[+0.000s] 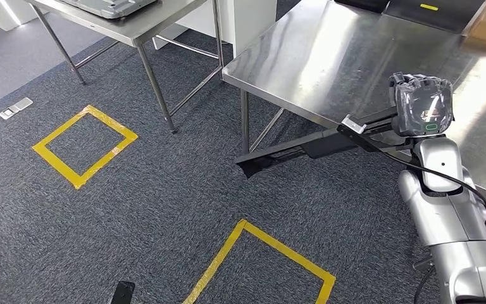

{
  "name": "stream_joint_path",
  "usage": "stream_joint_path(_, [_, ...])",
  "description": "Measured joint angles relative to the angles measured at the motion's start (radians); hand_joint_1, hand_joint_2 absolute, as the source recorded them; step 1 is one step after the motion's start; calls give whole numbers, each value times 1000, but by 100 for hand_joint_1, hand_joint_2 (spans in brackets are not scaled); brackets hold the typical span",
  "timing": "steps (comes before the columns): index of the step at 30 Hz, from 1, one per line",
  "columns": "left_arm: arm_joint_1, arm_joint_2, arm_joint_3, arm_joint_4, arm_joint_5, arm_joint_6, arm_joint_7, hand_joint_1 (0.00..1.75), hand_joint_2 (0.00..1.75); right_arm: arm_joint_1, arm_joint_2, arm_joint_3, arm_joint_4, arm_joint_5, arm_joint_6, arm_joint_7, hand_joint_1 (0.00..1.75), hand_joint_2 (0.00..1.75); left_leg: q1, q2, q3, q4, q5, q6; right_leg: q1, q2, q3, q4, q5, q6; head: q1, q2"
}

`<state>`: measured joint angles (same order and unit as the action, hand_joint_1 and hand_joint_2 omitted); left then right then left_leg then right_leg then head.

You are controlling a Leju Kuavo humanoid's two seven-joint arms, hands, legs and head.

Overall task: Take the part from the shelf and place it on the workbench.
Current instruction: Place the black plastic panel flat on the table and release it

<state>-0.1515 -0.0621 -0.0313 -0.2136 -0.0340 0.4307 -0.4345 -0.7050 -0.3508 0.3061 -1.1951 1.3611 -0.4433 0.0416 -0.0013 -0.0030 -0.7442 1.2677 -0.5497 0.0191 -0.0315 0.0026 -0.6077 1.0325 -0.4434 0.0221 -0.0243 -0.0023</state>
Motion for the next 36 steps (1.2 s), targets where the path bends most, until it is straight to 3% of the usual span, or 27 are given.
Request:
stream_joint_path(1, [1, 0, 1, 0, 0, 0, 0, 0, 175, 0, 1, 0, 0, 0, 0, 0, 175, 175, 4, 0, -19, 46, -15, -3, 0, 0, 0, 0, 0, 0, 0, 0])
stream_joint_path(2, [1, 0, 2, 0, 0, 0, 0, 0, 175, 0, 2, 0, 0, 0, 1, 0, 175, 175, 7, 0, -21, 55, -10, -4, 0, 0, 0, 0, 0, 0, 0, 0])
stream_joint_path(3, [1, 0, 3, 0, 0, 0, 0, 0, 175, 0, 3, 0, 0, 0, 3, 0, 175, 175, 9, 0, -2, 21, 13, -4, 0, 0, 0, 0, 0, 0, 0, 0])
stream_joint_path(6, [-1, 0, 6, 0, 0, 1, -1, 0, 175, -11, 6, 1, 1, -2, 11, -3, 175, 175, 11, -3, 104, -176, 90, 2, 2, 1, 0, 0, 2, 3, 1, 0])
stream_joint_path(8, [-1, 0, 8, 0, 0, 1, -2, 0, 175, -28, 7, 3, 4, -10, 15, -9, 175, 175, 5, -5, 125, -222, 96, 5, 5, 1, -4, -2, 6, 10, 1, 0])
stream_joint_path(10, [0, 0, 10, 0, 0, 2, -4, 0, 175, -42, 8, 7, 11, -20, 17, -15, 175, 175, 1, -4, 125, -231, 103, 15, 9, 1, -5, -10, 10, 21, 1, 0])
stream_joint_path(14, [2, -2, 17, 0, 1, 4, -7, 0, 175, -60, 8, 14, 22, -31, 17, -23, 175, 175, -6, -7, 130, -253, 121, 15, 12, -1, 7, -36, 23, 9, 3, 0])
stream_joint_path(23, [12, -4, 27, 0, 2, 11, -16, 0, 175, -82, 17, 33, 52, -57, 14, -31, 175, 175, -16, -11, 124, -253, 125, 30, 5, -2, 9, -52, 35, 25, 3, 0])
stream_joint_path(36, [15, -4, 38, 0, 2, 12, -17, 0, 175, -103, 23, 46, 79, -71, 13, -37, 175, 175, -15, -9, 122, -253, 127, 32, 7, -2, 6, -52, 39, 33, 2, 0])
